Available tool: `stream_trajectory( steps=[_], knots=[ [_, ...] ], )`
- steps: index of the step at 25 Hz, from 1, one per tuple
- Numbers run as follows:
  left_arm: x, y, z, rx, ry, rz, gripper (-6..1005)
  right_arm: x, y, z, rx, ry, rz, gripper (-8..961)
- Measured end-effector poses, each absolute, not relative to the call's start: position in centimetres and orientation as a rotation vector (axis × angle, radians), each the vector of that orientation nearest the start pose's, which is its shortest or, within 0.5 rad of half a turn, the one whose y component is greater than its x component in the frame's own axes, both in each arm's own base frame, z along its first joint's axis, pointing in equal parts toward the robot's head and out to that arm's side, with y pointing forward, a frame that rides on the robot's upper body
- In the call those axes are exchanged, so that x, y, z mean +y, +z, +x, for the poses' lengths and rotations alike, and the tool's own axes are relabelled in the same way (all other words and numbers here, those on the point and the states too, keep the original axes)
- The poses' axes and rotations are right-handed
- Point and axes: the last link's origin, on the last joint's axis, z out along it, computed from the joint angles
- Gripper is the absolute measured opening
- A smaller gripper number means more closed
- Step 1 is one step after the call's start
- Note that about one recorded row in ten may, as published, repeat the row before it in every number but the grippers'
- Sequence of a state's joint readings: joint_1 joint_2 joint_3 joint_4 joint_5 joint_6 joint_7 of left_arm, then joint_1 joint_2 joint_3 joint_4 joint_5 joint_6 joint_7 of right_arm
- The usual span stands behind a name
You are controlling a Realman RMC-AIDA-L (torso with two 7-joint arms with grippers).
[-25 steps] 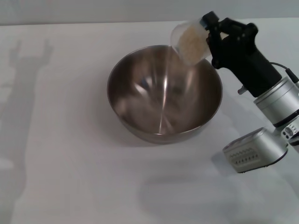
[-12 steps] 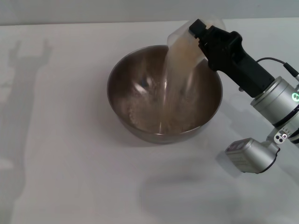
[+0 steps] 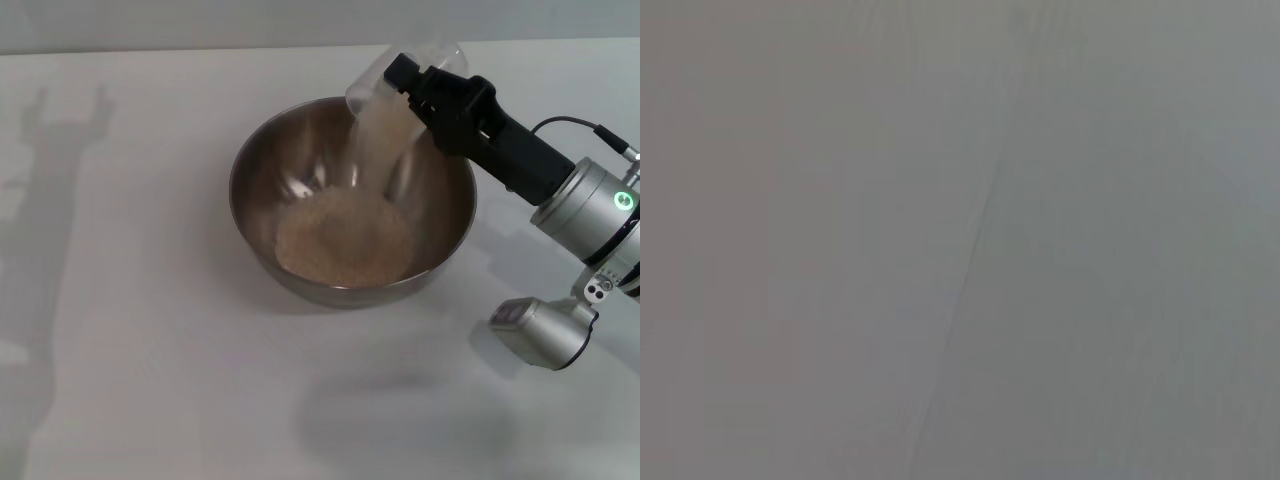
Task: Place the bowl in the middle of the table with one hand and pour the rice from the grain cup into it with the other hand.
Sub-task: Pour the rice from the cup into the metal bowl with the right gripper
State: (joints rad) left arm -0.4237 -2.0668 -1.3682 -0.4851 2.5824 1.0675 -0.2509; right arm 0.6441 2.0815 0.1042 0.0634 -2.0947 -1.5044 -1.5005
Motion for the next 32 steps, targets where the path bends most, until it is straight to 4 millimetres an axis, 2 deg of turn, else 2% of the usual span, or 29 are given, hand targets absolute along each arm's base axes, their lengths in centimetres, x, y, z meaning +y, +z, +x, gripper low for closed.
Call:
stream_trajectory(
  steps=[6,14,17,21,22,24,29,32],
  knots=[
    [38.1,4.3,-27.7,-0.608,-1.074,-1.316,844,33.2,-5.4,22.0,-1.589,-0.049,-1.245,13],
    [38.0,4.2,-27.7,-0.616,-1.082,-1.314,844,34.2,-4.8,21.4,-1.695,-0.112,-1.129,14],
    [38.0,4.2,-27.7,-0.633,-1.1,-1.311,844,33.8,-5.4,21.7,-1.741,-0.105,-1.153,14],
    [37.9,4.2,-27.8,-0.64,-1.103,-1.309,844,33.8,-5.3,21.7,-1.739,-0.106,-1.147,14],
    [37.9,4.2,-27.9,-0.641,-1.103,-1.309,844,34.5,-4.5,21.4,-1.709,-0.124,-1.118,14],
    [37.9,4.2,-27.9,-0.641,-1.103,-1.308,844,34.6,-4.3,21.4,-1.702,-0.129,-1.112,14],
    [37.9,4.2,-27.8,-0.64,-1.104,-1.309,844,34.0,-5.2,21.6,-1.741,-0.109,-1.145,12],
    [38.0,4.2,-27.7,-0.638,-1.107,-1.309,844,34.7,-4.5,21.4,-1.702,-0.132,-1.126,11]
  ],
)
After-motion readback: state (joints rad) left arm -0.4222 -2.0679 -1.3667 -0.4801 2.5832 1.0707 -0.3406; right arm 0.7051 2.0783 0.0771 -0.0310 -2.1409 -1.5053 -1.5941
